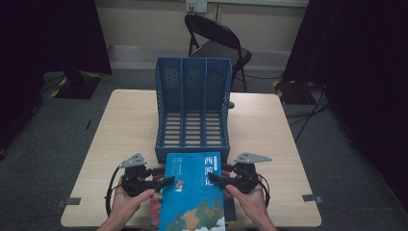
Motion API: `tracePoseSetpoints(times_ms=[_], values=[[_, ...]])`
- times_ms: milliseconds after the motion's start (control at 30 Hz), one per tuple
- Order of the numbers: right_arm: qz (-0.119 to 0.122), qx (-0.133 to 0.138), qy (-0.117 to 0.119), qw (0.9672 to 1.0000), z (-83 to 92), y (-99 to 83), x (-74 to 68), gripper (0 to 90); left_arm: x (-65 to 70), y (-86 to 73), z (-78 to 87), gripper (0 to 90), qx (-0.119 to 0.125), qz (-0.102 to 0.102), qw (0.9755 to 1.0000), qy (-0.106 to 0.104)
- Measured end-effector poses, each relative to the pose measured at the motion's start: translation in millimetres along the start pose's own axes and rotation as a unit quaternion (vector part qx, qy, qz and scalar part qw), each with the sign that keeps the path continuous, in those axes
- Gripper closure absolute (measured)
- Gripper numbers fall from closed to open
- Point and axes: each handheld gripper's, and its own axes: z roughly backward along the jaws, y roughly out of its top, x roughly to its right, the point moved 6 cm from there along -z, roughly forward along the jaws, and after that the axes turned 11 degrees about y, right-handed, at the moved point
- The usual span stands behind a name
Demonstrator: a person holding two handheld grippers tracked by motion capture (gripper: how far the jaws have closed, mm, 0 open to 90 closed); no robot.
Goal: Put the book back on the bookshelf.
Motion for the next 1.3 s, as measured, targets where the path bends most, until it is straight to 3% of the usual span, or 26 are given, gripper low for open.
tracePoseSetpoints(times_ms=[67, 100, 200, 267, 300, 400, 533, 600, 700, 933, 1167, 1300], values=[[-0.004, 0.021, 0.013, 0.9997, 5.5, 5.1, -0.9, 43.6, 0.7, 0.9, -0.1, 39.1, 0.002, -0.008, 1.0, 0.004], [-0.009, 0.034, 0.033, 0.9988, 9.0, 9.6, -4.4, 46.6, -0.3, 0.6, -0.5, 38.6, 0.0, -0.006, 1.0, 0.002], [-0.01, 0.032, 0.042, 0.9985, 7.7, 9.9, -8.7, 47.4, -0.5, 0.2, -0.7, 38.6, 0.001, -0.001, 1.0, -0.002], [-0.009, 0.009, 0.055, 0.9984, -1.8, 1.9, -15.5, 49.6, -0.2, 0.2, -0.5, 38.7, 0.001, -0.003, 1.0, 0.001], [-0.005, 0.005, 0.044, 0.999, -4.0, -0.4, -16.3, 49.5, -0.3, 0.3, -0.6, 38.7, 0.001, -0.002, 1.0, -0.001], [-0.011, 0.005, 0.044, 0.999, -4.1, 0.3, -15.9, 49.1, -1.0, 0.4, -0.9, 38.3, 0.0, 0.0, 1.0, -0.003], [-0.017, 0.007, 0.052, 0.9985, -10.4, 4.8, -9.5, 47.2, -2.2, 0.7, -2.0, 37.4, -0.005, 0.005, 0.9999, -0.007], [-0.024, 0.0, 0.067, 0.9975, -16.0, 11.0, -6.3, 43.8, -2.1, 1.1, -2.4, 36.9, -0.005, 0.005, 0.9999, -0.007], [-0.026, 0.001, 0.059, 0.9979, -21.5, 15.8, -1.8, 43.4, -1.7, 1.4, -3.3, 35.0, -0.006, 0.002, 1.0, -0.003], [-0.027, -0.02, 0.057, 0.9978, -28.7, 22.6, -7.6, 37.8, -0.3, 2.4, -3.7, 34.4, -0.005, -0.004, 1.0, 0.002], [-0.033, -0.026, 0.077, 0.9962, -37.5, 22.1, -8.9, 49.5, -1.2, 2.2, -5.3, 32.7, -0.006, 0.003, 1.0, -0.001], [-0.048, -0.017, 0.094, 0.9943, -37.4, 25.1, -5.7, 66.2, -2.8, 1.9, -6.8, 29.2, -0.007, 0.007, 0.9999, -0.002]])
